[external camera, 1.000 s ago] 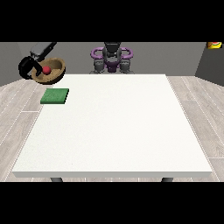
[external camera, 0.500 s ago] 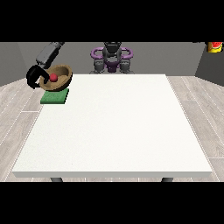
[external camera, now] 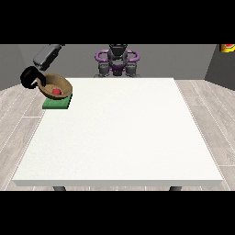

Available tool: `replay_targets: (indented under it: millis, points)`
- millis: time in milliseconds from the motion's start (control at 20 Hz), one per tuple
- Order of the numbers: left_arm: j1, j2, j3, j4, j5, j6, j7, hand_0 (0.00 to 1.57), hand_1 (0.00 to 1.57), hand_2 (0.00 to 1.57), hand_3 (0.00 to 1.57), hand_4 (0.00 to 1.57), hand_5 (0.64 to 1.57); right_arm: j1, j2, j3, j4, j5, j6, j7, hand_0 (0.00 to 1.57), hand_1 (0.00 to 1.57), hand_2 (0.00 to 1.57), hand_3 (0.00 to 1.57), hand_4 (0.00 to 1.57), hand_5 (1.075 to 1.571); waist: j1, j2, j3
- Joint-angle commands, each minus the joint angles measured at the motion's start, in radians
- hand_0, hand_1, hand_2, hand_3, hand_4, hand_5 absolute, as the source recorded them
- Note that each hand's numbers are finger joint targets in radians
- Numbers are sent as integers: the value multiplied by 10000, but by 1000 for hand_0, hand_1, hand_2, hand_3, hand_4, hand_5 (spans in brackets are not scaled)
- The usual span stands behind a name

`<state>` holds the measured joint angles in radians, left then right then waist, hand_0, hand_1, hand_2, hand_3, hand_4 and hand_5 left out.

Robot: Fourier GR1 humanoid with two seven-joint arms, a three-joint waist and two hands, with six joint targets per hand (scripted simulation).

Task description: Pick the cup and pour the ball into the bowl, then pick the bowl and place it on the pad

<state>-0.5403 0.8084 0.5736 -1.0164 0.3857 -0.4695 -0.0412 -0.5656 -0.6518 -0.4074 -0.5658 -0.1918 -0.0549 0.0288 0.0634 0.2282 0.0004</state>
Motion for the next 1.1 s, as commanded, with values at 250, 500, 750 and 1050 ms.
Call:
replay_targets:
  millis: [250,500,750,1050]
  points:
    - [181,405,310,953,-286,-107,-1394,0,0,0,0,1185,1563,-422,458,-266,-244,-300,-675,-469,1463,1463,1413,835,0,1532,-166,614,-7]
    - [299,628,186,1188,-164,-538,-1188,0,0,0,0,1191,1564,-586,413,16,-275,3,-970,-548,1385,1385,1336,721,0,1536,52,341,-9]
    - [265,514,193,599,40,-511,-1353,0,0,0,0,1194,1569,-603,-36,241,378,265,-275,-597,194,194,412,787,0,1454,454,856,0]
    - [-28,-121,-443,-599,251,347,6,0,0,0,0,1190,1569,-931,17,752,923,783,-206,-245,0,0,0,0,0,1407,432,25,8]
